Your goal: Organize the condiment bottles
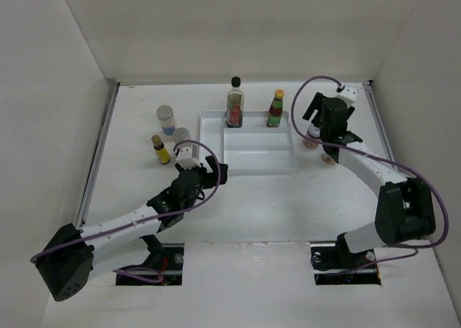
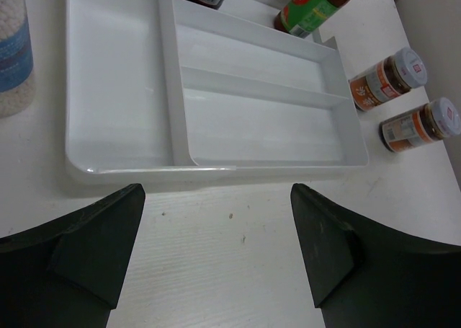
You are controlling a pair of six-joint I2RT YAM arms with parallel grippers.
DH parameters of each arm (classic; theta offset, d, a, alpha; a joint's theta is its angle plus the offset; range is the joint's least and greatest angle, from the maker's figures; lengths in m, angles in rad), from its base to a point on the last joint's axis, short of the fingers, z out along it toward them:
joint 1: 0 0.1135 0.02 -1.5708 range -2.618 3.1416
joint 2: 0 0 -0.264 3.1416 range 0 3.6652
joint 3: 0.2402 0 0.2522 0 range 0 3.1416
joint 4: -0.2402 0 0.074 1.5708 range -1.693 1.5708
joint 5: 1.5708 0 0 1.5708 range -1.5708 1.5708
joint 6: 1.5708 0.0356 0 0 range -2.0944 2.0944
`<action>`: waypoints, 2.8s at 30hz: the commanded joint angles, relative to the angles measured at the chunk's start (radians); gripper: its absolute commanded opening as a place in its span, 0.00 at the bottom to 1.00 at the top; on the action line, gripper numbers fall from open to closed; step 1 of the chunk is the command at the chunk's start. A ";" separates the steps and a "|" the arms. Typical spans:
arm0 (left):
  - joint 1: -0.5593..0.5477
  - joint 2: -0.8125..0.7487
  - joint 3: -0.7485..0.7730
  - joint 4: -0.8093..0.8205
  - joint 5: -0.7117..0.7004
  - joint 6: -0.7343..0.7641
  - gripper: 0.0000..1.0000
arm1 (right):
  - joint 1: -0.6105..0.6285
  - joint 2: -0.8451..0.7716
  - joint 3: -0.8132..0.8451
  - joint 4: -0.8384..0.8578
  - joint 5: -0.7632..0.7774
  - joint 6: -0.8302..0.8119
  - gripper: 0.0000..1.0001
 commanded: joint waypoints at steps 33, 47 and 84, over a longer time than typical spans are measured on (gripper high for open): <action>0.011 0.047 0.028 0.079 0.044 0.003 0.82 | -0.015 0.224 0.048 -0.101 0.095 0.007 0.84; 0.006 0.044 0.026 0.079 0.044 0.001 0.82 | 0.007 0.187 0.084 -0.043 0.115 -0.025 0.46; 0.011 0.032 -0.003 0.090 0.036 -0.007 0.82 | 0.242 0.211 0.121 0.044 0.072 -0.018 0.87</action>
